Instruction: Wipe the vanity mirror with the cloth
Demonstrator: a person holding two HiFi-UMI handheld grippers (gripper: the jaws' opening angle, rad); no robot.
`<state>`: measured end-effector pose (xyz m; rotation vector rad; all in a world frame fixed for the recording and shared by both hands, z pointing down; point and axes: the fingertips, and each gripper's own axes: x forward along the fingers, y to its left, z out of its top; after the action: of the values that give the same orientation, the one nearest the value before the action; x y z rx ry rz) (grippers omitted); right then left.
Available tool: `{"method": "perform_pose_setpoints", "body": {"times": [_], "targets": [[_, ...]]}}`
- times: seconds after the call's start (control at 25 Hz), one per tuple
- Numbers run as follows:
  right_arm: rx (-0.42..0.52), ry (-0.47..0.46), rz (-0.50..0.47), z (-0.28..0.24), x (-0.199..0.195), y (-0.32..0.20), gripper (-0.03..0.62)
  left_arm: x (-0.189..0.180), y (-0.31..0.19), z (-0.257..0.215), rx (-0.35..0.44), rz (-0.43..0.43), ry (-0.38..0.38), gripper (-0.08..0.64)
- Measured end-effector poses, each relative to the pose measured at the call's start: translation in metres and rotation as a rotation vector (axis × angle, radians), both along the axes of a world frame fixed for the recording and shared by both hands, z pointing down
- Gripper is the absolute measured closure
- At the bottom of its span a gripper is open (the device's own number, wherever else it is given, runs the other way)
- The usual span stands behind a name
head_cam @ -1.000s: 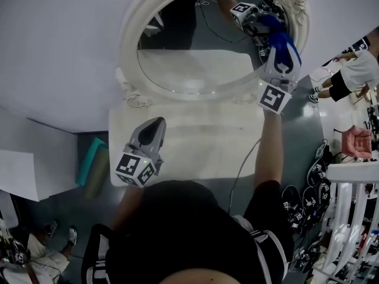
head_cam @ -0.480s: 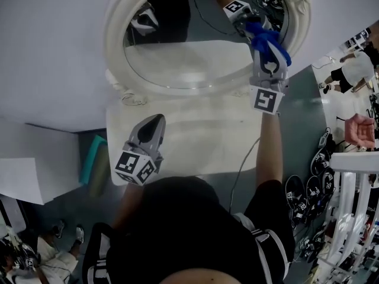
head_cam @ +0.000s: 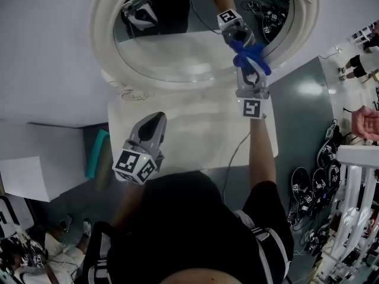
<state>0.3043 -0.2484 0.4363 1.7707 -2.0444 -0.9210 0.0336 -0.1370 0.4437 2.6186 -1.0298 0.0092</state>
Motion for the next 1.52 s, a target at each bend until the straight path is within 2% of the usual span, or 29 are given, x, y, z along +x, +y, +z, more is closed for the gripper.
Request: {"method": "perform_pose_setpoints", "body": {"times": [0.24,0.32,0.44,0.72,0.92,1.04,1.12,1.2,1.32,1.52], "targets": [[-0.172,0.058,-0.073,0.089,-0.030,-0.007,0.534,-0.014,-0.004,0.024,-0.011,-0.014,-0.006,0.549],[-0.196,0.053,-0.100,0.108,-0.036,-0.010,0.534,-0.016,-0.006,0.026,-0.014,-0.021,-0.009,0.549],[-0.229,0.025,-0.140,0.117,-0.040,-0.009,0.534,-0.018,-0.005,0.014,-0.015,-0.040,-0.015,0.549],[-0.390,-0.058,-0.213,0.130,-0.062,-0.006,0.534,-0.014,0.000,-0.020,-0.018,-0.085,-0.031,0.549],[-0.474,-0.102,-0.276,0.169,-0.101,-0.014,0.534,-0.027,-0.005,-0.009,-0.021,-0.119,-0.019,0.549],[-0.526,-0.136,-0.323,0.197,-0.154,-0.016,0.534,-0.057,-0.007,0.012,-0.023,-0.140,-0.008,0.549],[-0.544,-0.182,-0.365,0.203,-0.187,-0.018,0.534,-0.068,-0.008,0.018,-0.025,-0.152,-0.002,0.549],[-0.548,-0.269,-0.393,0.197,-0.206,-0.022,0.532,-0.072,-0.007,0.018,-0.024,-0.163,0.001,0.549],[-0.557,-0.396,-0.438,0.181,-0.230,-0.025,0.532,-0.080,-0.008,0.018,-0.024,-0.180,0.006,0.549],[-0.559,-0.561,-0.567,0.139,-0.279,-0.029,0.532,-0.086,-0.007,0.016,-0.017,-0.193,0.022,0.549]]}}
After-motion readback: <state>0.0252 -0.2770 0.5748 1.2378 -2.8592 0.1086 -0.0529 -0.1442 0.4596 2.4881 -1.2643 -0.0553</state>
